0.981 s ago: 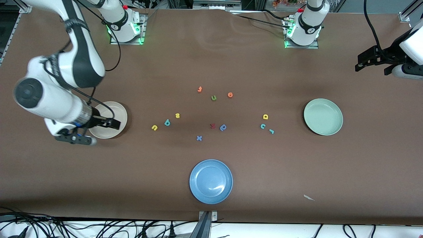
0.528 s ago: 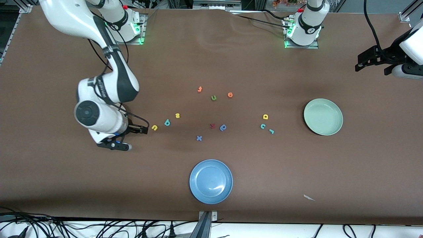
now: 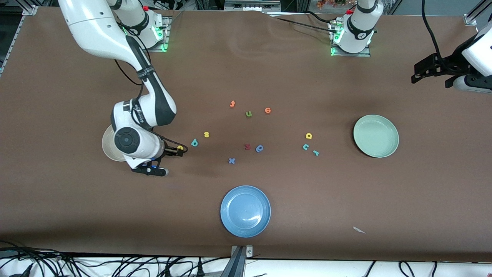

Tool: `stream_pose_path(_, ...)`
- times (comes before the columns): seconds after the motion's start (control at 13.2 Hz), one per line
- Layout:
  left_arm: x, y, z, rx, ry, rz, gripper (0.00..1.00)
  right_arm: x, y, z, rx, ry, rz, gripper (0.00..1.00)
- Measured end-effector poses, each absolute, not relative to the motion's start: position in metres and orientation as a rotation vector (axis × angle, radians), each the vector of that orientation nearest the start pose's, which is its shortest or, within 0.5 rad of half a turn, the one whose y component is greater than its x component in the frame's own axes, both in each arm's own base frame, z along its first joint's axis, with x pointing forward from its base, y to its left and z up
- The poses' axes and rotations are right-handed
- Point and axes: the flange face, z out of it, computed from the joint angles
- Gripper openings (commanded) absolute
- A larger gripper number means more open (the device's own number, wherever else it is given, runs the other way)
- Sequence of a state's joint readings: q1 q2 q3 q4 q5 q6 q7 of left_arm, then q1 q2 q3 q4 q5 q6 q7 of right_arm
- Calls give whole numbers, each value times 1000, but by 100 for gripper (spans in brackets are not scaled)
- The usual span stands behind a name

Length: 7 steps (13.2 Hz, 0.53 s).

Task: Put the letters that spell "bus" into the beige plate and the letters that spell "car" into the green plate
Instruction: 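Reach the right gripper to the yellow u letter and grasp it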

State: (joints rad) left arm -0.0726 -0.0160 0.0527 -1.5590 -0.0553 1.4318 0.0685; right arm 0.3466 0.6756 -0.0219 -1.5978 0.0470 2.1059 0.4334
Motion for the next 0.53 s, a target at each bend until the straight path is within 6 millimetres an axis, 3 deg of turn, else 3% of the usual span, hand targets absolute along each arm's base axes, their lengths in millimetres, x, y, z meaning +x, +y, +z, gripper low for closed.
stream_pose_path(0.3,536,-20,624,-3191,158,187,100,631,232,197,-3176,184,307,75)
stream_pose_path(0.53,544,-21,605,-3186,155,247,100,628,231,187,-3178,185,310,62)
